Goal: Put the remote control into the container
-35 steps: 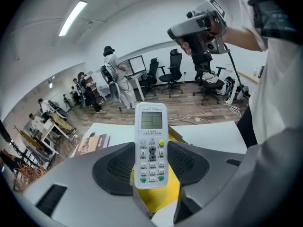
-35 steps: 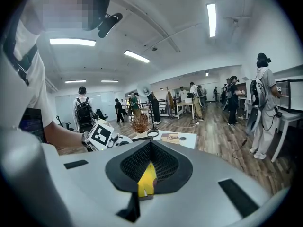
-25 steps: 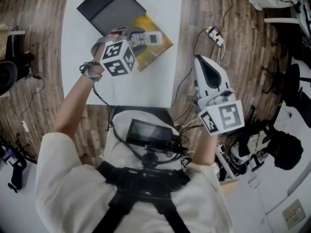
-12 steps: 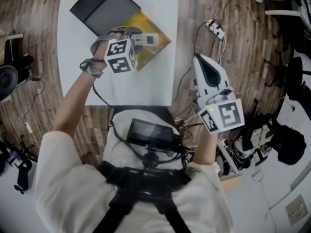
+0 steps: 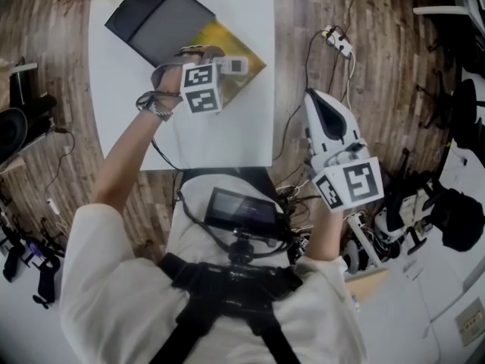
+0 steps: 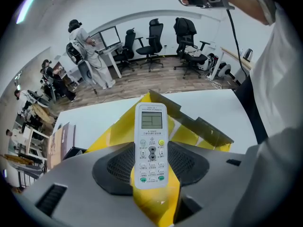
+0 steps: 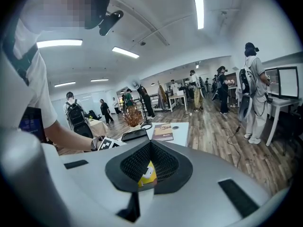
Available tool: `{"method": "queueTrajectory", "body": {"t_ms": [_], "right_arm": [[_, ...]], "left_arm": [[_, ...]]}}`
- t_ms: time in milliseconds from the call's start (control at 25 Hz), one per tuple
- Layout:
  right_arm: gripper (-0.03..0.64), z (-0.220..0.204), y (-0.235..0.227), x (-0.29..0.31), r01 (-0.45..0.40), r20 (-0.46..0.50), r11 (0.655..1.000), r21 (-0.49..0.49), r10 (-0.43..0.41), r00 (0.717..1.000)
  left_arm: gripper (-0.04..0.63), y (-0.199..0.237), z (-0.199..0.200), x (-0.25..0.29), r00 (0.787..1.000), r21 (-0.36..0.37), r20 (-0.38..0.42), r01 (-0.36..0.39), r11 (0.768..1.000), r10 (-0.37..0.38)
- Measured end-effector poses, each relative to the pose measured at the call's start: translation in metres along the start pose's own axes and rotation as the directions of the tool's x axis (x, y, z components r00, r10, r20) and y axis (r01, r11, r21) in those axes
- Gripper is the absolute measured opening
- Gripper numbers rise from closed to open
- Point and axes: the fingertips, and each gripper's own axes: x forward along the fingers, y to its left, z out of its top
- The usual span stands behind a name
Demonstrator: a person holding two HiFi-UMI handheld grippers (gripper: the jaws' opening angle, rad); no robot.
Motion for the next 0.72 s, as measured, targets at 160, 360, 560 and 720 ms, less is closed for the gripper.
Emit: {"method": "queueTrajectory", "body": {"t_ms": [160, 360, 560, 720], "right_arm": [[0.003, -0.006, -0.001, -0.001, 0.006, -0.003, 1.000, 0.012, -0.006, 1.000], [0.003, -0.009, -0.002, -0.001, 0.011, 0.000, 1.000, 0.022, -0.011, 1.000], [0.003, -0.013, -0.002, -0.002, 0.013, -0.003, 1.000, 0.026, -0.012, 1.000], [0.003, -0.013, -0.002, -0.002, 0.014, -0.002, 1.000, 0.027, -0.014, 1.000]], "left_arm": [[0.230, -0.001, -0.003, 0.007, 1.000, 0.012, -0.021, 0.014, 1.000, -0.014], [0.230, -0.003, -0.009, 0.014, 0.998, 0.022, -0.059, 0.038, 0.999, -0.036], [0.230, -0.005, -0.011, 0.019, 0.996, 0.014, -0.067, 0.053, 0.999, -0.052], [0.230, -0.006, -0.012, 0.022, 0.995, 0.018, -0.077, 0.066, 0.998, -0.065]]}}
